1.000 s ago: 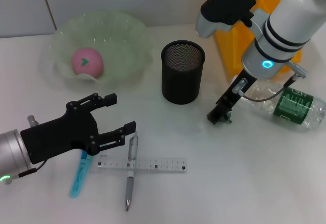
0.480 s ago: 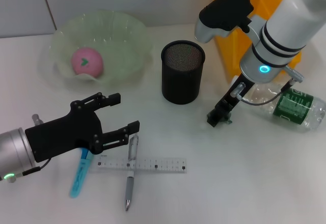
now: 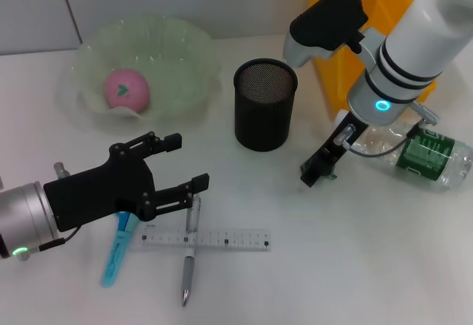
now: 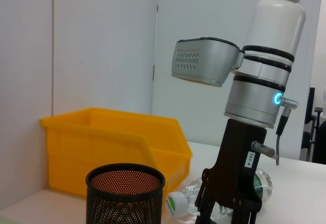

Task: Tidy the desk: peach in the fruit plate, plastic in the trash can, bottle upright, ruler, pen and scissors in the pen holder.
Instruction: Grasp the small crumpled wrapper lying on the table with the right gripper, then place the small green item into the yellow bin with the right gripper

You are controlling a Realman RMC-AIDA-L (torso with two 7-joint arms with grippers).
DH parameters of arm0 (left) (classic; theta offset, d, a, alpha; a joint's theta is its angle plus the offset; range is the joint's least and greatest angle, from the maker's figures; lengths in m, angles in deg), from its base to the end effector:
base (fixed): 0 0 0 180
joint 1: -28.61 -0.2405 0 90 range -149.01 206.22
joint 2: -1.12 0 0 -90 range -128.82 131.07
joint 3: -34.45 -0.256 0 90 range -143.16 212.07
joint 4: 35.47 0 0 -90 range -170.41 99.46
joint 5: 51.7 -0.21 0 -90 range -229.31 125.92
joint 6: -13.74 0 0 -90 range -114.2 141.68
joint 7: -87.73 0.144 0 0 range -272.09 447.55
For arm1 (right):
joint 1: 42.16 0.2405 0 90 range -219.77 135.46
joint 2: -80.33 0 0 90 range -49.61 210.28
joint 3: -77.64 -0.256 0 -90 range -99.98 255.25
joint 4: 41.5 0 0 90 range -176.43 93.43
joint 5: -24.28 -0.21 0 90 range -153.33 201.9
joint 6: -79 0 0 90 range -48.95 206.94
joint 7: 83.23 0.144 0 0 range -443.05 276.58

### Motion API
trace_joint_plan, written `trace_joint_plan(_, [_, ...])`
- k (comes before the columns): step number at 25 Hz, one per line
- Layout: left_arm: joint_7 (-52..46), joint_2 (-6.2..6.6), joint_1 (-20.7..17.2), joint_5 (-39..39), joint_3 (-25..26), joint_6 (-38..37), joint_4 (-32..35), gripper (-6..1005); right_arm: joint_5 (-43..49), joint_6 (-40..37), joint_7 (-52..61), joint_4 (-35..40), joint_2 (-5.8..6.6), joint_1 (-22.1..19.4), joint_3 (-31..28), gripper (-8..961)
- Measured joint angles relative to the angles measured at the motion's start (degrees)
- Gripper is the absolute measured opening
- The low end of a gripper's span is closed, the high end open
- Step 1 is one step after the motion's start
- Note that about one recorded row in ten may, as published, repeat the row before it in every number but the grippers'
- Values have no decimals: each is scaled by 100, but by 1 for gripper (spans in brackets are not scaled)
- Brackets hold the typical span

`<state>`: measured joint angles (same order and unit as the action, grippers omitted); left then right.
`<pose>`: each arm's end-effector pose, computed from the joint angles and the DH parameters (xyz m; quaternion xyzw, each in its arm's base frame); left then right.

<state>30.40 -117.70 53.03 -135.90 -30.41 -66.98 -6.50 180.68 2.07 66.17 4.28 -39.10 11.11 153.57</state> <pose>-0.2569 0.3074 -0.0433 -0.9309 -0.1198 -0.3008 0.1689 0.1831 0.4047 -0.0433 -0.8862 0.3521 -0.2400 0.1817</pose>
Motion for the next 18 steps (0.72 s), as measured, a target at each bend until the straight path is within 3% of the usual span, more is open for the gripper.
trace_joint_plan(6, [80, 0, 69, 0, 6, 30, -95, 808, -12, 61, -2, -111, -9, 19, -9, 745])
trace_joint_plan(11, [164, 0, 188, 0, 30, 41, -283, 808, -13, 96, -19, -139, -9, 21, -9, 515])
trace_joint_plan(18, [207, 0, 204, 1, 50, 57, -296, 808, -72, 47, -18, -71, -2, 0, -40, 431])
